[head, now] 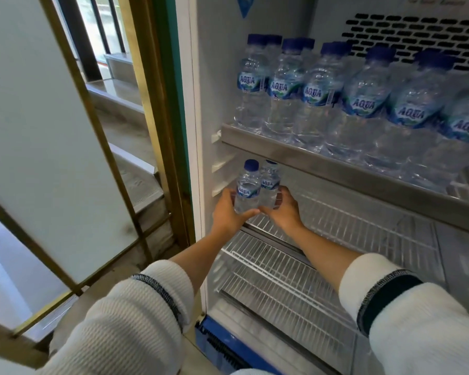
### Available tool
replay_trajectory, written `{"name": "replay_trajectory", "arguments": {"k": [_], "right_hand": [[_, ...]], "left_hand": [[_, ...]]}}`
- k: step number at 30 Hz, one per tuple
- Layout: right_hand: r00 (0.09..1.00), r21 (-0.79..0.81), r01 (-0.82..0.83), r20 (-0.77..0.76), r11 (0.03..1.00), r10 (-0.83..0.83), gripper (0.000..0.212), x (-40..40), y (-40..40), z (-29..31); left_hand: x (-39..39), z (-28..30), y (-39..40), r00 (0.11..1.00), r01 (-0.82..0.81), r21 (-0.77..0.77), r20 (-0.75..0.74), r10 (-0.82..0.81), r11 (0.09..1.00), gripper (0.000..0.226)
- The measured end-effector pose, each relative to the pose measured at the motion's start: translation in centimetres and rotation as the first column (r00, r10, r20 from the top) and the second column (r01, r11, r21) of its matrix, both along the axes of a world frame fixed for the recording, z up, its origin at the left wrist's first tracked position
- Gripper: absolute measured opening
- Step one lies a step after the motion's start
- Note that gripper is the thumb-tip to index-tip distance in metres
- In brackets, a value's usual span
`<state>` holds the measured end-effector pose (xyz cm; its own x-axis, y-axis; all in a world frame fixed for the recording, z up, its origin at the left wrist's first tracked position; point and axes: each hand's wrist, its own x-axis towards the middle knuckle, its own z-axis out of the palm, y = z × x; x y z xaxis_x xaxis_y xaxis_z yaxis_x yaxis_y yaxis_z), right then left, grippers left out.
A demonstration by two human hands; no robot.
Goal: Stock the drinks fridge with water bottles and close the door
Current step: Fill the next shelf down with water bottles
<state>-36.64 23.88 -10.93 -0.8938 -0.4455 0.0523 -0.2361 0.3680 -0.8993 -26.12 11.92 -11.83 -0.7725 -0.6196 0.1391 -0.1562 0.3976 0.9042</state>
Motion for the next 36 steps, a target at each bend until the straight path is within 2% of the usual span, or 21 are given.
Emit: {"name": "replay_trajectory", "arguments": {"k": [6, 11, 21, 25, 36], "right_hand": [[0.995, 0.074, -0.092, 0.028, 0.993, 0.091, 0.073, -1.0, -0.2, 1.2], [0.977, 0.199, -0.215, 0.047, 0.956, 0.210, 0.069, -1.6, -0.6, 2.1], [0.969, 0.236, -0.246, 0.086, 0.940, 0.231, 0.067, -1.6, -0.9, 2.2], [0.970, 0.219, -0.244, 0.055, 0.945, 0.237, 0.066, -1.3, -0.8, 2.0], [0.979, 0.157, -0.199, -0.012, 0.967, 0.204, 0.071, 0.7, -0.3, 1.9]], "left_hand": [[-0.1, -0.2, 0.2, 1.000, -0.018, -0.078, 0.021, 0.020, 0.997, 0.076], [-0.4, -0.2, 0.6, 0.992, -0.012, -0.283, 0.117, 0.046, 0.959, 0.078], [-0.4, -0.5, 0.5, 0.981, 0.023, -0.302, 0.190, 0.037, 0.953, 0.081], [-0.3, -0.5, 0.5, 0.975, 0.067, -0.337, 0.220, 0.009, 0.939, 0.073], [-0.2, -1.0, 0.1, 0.957, 0.107, -0.357, 0.291, 0.001, 0.928, 0.076]]}}
